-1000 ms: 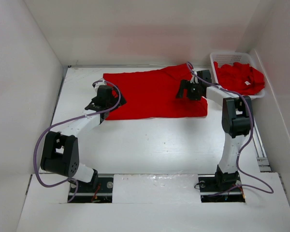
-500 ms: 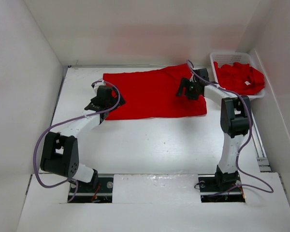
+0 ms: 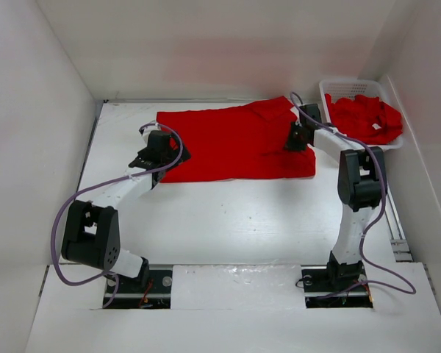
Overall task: Fold and stack the t-shirts
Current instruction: Fold the flattened tshirt in 1/3 of the way
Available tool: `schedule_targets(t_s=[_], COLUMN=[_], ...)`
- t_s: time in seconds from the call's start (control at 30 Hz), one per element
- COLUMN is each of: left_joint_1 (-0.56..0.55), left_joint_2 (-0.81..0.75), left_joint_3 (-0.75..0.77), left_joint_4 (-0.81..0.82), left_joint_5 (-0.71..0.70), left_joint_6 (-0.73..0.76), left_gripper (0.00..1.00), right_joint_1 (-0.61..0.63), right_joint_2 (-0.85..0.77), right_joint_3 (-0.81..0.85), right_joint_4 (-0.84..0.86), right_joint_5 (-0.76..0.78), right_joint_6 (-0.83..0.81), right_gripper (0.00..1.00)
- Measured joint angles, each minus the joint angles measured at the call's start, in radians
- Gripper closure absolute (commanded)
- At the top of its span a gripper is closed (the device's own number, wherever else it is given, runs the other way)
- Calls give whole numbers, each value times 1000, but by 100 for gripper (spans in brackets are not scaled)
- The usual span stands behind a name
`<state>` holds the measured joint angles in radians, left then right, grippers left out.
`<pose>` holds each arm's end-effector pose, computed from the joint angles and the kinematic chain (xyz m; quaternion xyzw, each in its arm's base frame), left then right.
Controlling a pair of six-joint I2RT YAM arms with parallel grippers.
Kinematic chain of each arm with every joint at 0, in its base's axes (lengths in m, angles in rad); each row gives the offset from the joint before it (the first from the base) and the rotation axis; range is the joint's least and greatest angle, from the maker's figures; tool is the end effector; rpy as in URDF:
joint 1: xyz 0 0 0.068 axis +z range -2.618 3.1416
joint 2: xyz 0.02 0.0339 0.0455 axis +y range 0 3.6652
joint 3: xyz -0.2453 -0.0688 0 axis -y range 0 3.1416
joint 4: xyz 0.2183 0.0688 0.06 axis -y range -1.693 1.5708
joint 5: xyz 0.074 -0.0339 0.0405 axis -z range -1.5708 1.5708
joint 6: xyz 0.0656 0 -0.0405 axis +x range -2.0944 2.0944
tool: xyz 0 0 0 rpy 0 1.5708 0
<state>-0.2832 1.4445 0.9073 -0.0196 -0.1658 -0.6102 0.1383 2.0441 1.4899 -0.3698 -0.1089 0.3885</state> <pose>0.3152 -0.0804 0.2234 -0.1815 0.8530 -0.1438 0.4677 0.4278 0.0667 0.1569 0.1010 0.9415 0.1324 0.2929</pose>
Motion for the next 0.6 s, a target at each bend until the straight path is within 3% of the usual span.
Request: schedule_targets(t_s=[0.03, 0.07, 0.43, 0.6], left_joint_1=[0, 0, 0, 0], left_joint_2=[0, 0, 26, 32], left_joint_3=[0, 0, 0, 0], left_joint_4=[0, 0, 0, 0], left_joint_5=[0, 0, 7, 9], left_joint_6=[0, 0, 3, 8], left_gripper=[0, 0, 0, 0], right_joint_1=[0, 0, 1, 25], right_joint_2=[-6, -9, -21, -21], right_joint_3=[0, 0, 6, 81], right_joint_4=[-1, -1, -6, -11], right_joint_5=[5, 11, -51, -78], right_joint_6=[0, 1, 2, 19], right_gripper=[87, 100, 100, 100])
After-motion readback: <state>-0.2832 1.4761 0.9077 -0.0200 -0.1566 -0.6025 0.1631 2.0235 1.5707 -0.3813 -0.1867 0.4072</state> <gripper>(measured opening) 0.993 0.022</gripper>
